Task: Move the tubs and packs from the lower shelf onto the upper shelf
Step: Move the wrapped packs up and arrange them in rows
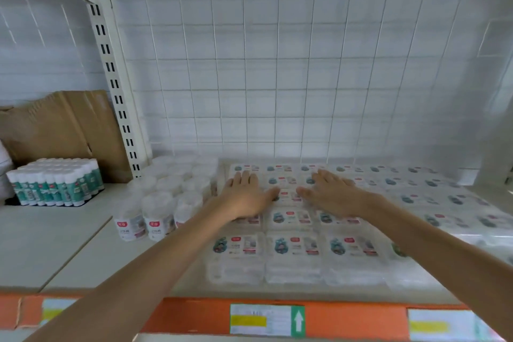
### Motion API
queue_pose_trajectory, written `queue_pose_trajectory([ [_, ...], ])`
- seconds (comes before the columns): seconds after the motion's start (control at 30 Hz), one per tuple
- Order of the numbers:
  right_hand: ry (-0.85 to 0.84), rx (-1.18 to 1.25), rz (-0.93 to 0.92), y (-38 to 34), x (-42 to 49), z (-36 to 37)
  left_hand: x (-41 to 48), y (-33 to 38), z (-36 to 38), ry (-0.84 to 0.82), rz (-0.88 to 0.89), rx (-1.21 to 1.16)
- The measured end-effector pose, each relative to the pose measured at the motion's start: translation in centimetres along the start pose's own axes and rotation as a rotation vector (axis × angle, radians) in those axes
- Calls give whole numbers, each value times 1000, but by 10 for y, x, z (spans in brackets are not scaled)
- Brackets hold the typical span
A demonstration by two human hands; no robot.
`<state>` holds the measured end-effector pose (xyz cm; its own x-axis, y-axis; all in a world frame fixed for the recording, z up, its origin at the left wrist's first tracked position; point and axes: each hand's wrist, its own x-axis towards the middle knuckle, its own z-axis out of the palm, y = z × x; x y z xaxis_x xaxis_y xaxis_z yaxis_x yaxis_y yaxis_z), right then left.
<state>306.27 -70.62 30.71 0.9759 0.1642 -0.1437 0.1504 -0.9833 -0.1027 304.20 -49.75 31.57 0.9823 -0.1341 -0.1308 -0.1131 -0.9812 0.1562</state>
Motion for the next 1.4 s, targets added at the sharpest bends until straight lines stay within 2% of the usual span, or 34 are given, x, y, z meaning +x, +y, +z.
queue_pose_trajectory([
  [0.33, 13, 47, -77, 5, 4, -4, 8, 4, 0, -9, -58, 4],
  [0.43, 71, 32, -134, 20, -4, -17, 7, 14, -8, 50, -92, -44],
  [0.53, 131, 2, -105, 53, -16, -28, 10, 31, -9, 106, -25, -7],
  [0.67, 78, -36, 10, 97, -19, -23, 20, 56, 3, 28, 93, 37],
  [0.77, 31, -11, 28, 98, -16, -15, 27, 60, 10, 0, 98, 36],
  [1.03, 49, 5, -6, 101, -11, -11, 28, 61, 13, 24, 94, 49],
  [1.13, 105, 62, -18, 113, -18, -18, 27, 64, 8, 36, 85, 34],
  [1.23, 149, 85, 34, 137, -27, -23, 19, 82, 4, 59, 103, -16],
  [1.4, 75, 77, 50, 151, -44, -21, -10, 132, 4, -25, 199, 44],
])
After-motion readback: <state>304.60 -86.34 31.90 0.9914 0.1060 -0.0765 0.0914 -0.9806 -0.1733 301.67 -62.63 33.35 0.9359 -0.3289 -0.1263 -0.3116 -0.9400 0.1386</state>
